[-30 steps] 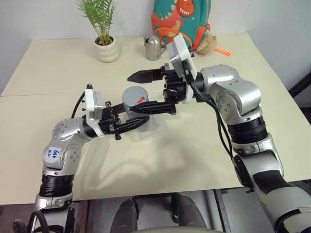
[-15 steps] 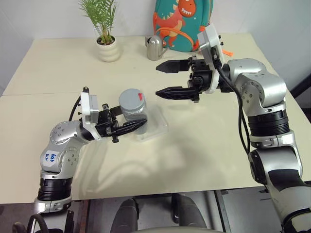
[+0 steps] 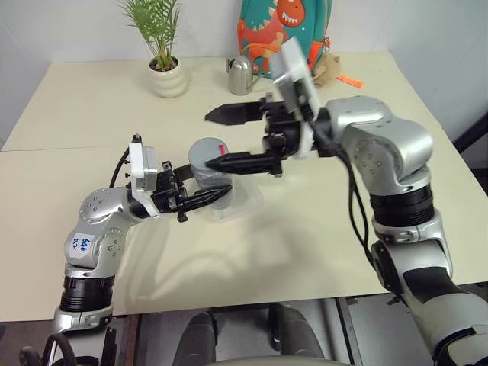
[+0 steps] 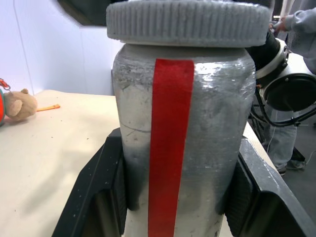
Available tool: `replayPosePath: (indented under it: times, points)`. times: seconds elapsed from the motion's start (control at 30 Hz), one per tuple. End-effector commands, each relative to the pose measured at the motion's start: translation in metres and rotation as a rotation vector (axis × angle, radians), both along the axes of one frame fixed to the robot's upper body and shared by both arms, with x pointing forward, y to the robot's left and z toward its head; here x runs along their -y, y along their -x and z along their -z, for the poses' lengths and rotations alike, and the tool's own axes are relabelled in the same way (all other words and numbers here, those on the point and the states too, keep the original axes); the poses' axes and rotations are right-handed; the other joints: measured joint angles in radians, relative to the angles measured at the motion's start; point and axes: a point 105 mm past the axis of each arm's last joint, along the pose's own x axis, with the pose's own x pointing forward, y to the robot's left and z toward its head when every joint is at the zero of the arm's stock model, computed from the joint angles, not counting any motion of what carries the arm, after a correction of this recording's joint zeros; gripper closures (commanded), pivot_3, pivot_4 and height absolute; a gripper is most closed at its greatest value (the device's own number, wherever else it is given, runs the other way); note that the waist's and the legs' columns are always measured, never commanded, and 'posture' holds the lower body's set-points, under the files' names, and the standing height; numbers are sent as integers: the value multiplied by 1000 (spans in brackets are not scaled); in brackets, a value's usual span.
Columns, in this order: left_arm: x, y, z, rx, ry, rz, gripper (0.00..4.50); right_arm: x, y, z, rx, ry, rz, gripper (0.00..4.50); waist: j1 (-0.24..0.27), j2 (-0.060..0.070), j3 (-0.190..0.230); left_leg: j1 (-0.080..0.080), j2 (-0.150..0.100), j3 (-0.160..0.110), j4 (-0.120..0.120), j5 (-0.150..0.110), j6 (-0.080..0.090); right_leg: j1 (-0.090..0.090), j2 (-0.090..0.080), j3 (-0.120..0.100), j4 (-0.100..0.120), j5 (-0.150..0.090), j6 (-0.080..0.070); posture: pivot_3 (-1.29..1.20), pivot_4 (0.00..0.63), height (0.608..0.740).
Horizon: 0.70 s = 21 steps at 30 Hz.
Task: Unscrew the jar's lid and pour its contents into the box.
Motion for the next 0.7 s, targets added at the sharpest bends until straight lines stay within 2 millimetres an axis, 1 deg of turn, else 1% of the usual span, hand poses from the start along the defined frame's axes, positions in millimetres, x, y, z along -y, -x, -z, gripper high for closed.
replayPosePath:
  times: [0.03,0.17,0.33,0.5,0.7]
  points:
    - [3,2,-7,31,-3,12,2456,-5,2,-6,38,-15,14,28,1,0,0,0,0,0,0,0,0,0,0,0,0,0,0,0,150,740]
    - [4,2,-7,31,-2,17,2456,-8,-1,-9,44,-33,26,28,0,0,0,0,0,0,0,0,0,0,0,0,0,0,0,0,150,740]
    - [3,3,-7,29,-1,9,2456,4,-10,-14,48,-56,68,28,0,0,0,0,0,0,0,0,0,0,0,0,0,0,0,0,150,740]
    - [2,3,-7,27,0,0,2456,25,-19,-10,32,-46,99,28,1,0,0,0,0,0,0,0,0,0,0,0,0,0,0,0,150,740]
    - [2,3,-6,24,0,-8,2456,50,-35,-6,17,-30,178,28,0,0,0,0,0,0,0,0,1,0,0,0,-1,0,0,0,150,740]
